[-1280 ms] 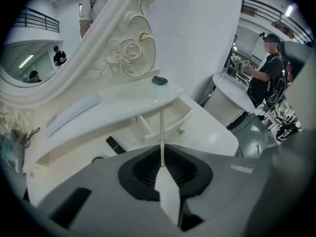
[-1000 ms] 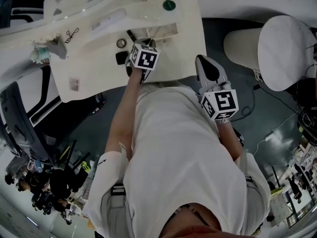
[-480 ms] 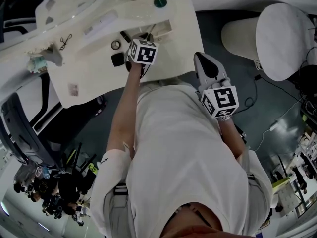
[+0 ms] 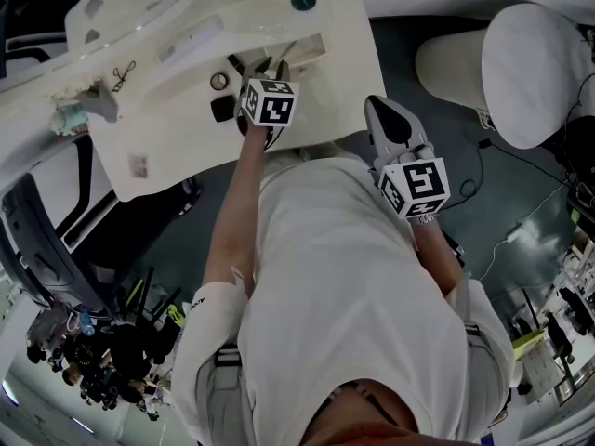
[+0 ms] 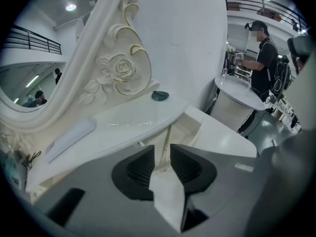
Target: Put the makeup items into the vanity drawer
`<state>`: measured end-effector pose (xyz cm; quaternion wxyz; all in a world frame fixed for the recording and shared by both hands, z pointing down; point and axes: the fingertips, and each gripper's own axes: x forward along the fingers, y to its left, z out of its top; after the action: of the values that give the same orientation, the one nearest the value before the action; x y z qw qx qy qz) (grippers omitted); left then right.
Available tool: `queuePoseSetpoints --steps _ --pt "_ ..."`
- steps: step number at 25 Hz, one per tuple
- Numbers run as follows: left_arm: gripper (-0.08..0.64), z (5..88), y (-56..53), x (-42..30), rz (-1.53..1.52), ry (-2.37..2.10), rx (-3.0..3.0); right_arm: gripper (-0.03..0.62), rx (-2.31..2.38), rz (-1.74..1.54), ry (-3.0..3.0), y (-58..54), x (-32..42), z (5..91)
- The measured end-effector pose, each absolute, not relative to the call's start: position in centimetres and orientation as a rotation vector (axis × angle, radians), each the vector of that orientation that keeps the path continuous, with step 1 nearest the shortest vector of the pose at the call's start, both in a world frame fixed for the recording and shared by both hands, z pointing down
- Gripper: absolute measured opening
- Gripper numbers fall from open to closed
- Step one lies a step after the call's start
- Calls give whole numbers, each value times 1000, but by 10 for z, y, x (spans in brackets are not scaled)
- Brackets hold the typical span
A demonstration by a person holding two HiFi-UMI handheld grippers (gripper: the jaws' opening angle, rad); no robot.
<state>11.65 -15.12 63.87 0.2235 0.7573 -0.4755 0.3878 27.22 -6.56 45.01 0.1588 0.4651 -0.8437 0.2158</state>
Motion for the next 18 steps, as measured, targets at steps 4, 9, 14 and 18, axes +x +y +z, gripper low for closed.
queuePoseSetpoints --steps 4,9,14,18 --pt "8 626 -142 98 978 -1400 2075 8 1292 601 -2429 -63 256 450" --pt "6 601 -126 76 806 -1436 2116 8 1253 578 -2440 -58 230 449" --pt "6 550 -106 46 658 -1488 2218 8 1233 553 -2452 -44 196 441" --pt "6 516 -87 22 554 -1490 2291 8 1226 546 -2461 -32 165 435"
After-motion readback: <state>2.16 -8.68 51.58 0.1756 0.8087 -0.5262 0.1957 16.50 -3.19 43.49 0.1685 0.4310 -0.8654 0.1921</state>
